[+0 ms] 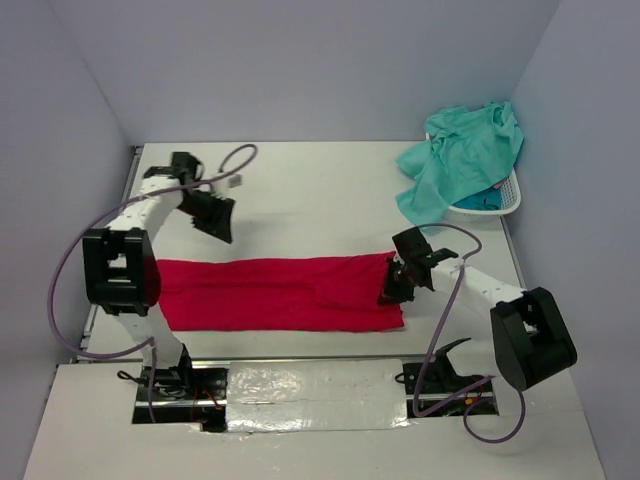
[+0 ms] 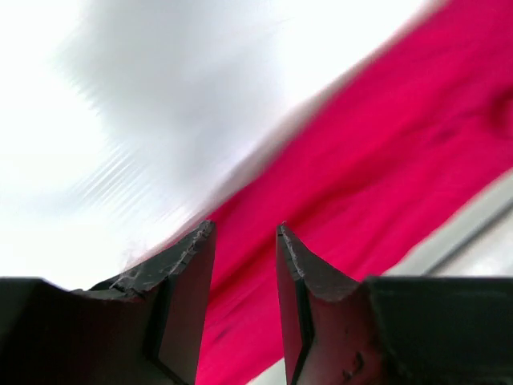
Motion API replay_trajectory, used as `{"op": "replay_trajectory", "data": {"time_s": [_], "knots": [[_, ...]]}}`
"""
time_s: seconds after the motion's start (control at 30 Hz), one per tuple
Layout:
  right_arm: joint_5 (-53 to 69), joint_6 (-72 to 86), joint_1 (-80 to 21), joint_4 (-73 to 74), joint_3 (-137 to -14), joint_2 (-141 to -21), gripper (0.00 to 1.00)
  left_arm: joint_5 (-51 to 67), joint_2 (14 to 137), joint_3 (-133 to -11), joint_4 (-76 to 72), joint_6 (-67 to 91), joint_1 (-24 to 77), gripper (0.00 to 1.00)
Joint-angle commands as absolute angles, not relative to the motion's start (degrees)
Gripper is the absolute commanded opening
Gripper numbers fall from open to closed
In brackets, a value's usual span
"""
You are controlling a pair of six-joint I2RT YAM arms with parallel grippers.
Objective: Fold and stack the t-shirts
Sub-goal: Fold the other side of the tshirt into a rectangle
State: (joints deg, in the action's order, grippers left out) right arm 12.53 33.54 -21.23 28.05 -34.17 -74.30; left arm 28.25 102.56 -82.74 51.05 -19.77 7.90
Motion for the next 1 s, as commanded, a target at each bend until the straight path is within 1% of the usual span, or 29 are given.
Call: {"op": "replay_trajectory", "data": {"time_s": [0.0, 0.03, 0.07, 0.1, 0.17, 0.2, 0.27, 0.3, 0.4, 0.5, 0.63, 0.7, 0.73, 0.8, 0.83, 0.93, 0.97], "knots": [[9.33, 32.44, -21.18, 26.71, -38.04, -73.21, 0.0, 23.84, 98.88, -80.42, 54.31, -22.85, -4.69, 0.48], [8.79, 31.47, -21.09, 28.72, -39.1, -73.04, 0.09, 22.86, 99.05, -80.51, 54.75, -23.9, -7.53, 0.51], [7.31, 30.59, -21.18, 31.61, -41.46, -72.69, 0.17, 21.55, 100.01, -80.68, 55.19, -25.39, -12.69, 0.53], [6.51, 30.24, -21.18, 33.21, -42.62, -72.25, 0.3, 21.1, 100.54, -80.68, 55.72, -26.18, -17.53, 0.57], [3.7, 30.06, -21.27, 37.5, -44.91, -70.59, 0.55, 18.64, 102.21, -80.16, 55.11, -26.98, -21.51, 0.59], [3.0, 30.75, -21.01, 38.75, -45.09, -68.05, 0.75, 17.94, 102.56, -79.55, 53.98, -28.03, -23.19, 0.61], [2.64, 32.07, -21.09, 41.29, -43.95, -65.23, 0.97, 15.22, 103.27, -78.75, 52.22, -28.65, -26.53, 0.63], [3.51, 33.47, -21.09, 41.48, -42.9, -62.52, 1.0, 14.86, 103.45, -77.88, 51.25, -29.09, -27.24, 0.64], [8.34, 35.85, -21.09, 40.17, -37.02, -59.16, 1.0, 14.76, 105.02, -76.73, 48.7, -28.92, -27.86, 0.65], [8.79, 38.05, -21.09, 39.03, -30.52, -58.19, 1.0, 16.43, 106.61, -75.59, 46.15, -28.65, -27.86, 0.67], [11.07, 41.47, -21.09, 33.77, -25.32, -58.09, 0.99, 15.03, 107.4, -74.27, 42.81, -28.92, -27.86, 0.64], [11.34, 42.1, -21.09, 32.17, -23.73, -58.27, 0.92, 14.07, 107.05, -74.27, 42.45, -28.65, -27.86, 0.64], [11.69, 42.36, -21.01, 31.56, -23.21, -58.18, 0.88, 13.98, 106.79, -74.27, 42.45, -28.65, -27.86, 0.64], [11.78, 42.36, -21.09, 31.29, -23.03, -58.18, 0.68, 14.24, 106.09, -74.53, 42.54, -28.56, -28.04, 0.64], [11.43, 41.93, -21.01, 31.12, -23.2, -58.18, 0.52, 14.33, 106.17, -74.71, 42.97, -28.65, -28.04, 0.64], [10.46, 40.61, -20.57, 31.29, -24.6, -59.94, 0.32, 14.68, 106.0, -75.85, 44.03, -28.39, -28.21, 0.64], [10.37, 39.39, -20.31, 31.29, -25.04, -61.51, 0.17, 14.85, 105.82, -76.37, 44.12, -28.3, -28.3, 0.64]]}}
